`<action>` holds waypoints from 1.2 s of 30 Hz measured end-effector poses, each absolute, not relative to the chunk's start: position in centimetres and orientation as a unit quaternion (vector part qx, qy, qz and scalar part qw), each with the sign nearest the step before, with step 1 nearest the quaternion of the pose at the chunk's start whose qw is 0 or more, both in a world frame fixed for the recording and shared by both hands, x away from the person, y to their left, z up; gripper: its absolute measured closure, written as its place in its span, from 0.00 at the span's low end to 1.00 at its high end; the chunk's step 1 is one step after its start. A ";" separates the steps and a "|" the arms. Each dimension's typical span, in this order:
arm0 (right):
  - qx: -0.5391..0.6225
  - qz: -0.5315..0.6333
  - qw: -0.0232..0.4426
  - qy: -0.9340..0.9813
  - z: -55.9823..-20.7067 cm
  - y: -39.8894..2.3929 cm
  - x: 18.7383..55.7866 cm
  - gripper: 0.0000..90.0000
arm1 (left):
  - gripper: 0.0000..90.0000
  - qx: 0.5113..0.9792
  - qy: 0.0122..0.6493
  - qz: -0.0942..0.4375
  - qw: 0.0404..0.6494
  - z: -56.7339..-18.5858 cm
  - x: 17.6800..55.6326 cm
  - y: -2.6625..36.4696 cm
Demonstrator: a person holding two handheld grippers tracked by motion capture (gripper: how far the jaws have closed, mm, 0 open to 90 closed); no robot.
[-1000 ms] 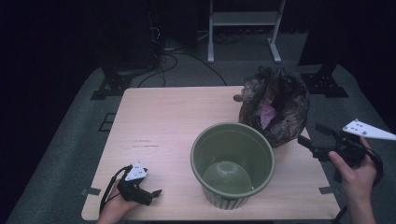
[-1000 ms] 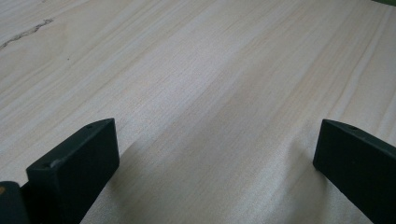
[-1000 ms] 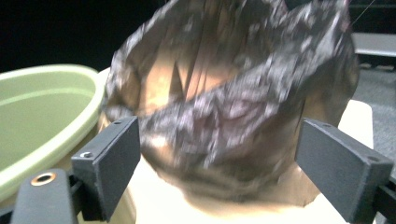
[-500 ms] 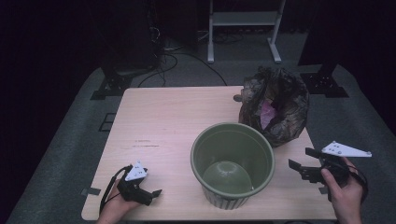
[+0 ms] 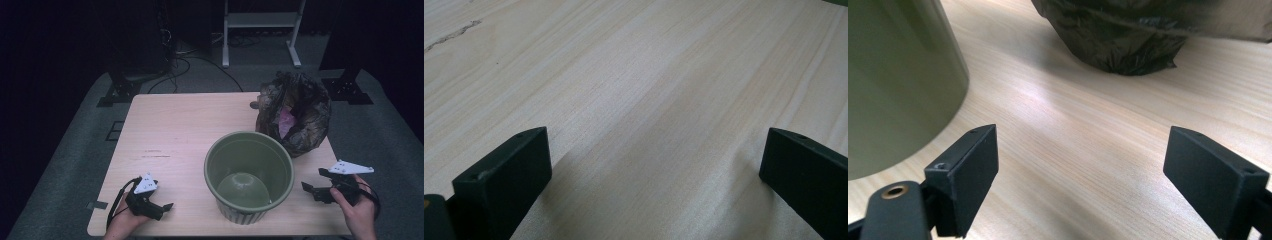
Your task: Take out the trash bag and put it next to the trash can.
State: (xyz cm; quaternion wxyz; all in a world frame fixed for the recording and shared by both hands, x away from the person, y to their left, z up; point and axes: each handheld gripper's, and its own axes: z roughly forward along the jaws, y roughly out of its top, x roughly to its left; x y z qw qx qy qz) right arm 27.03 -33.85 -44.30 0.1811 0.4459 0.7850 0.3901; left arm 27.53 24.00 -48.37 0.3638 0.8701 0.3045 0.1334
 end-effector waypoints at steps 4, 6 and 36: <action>0.444 0.380 0.179 0.792 -45.0 -33.6 27.4 0.15 | 0.00 0.870 0.305 0.133 0.364 -48.4 27.5 24.0; 0.441 0.374 0.178 0.796 -45.5 -33.3 27.6 0.15 | 0.00 0.870 0.305 0.133 0.364 -48.4 27.5 24.0; 0.414 0.353 0.171 0.821 -48.6 -31.6 29.3 0.12 | 0.00 0.870 0.305 0.133 0.364 -48.4 27.5 24.0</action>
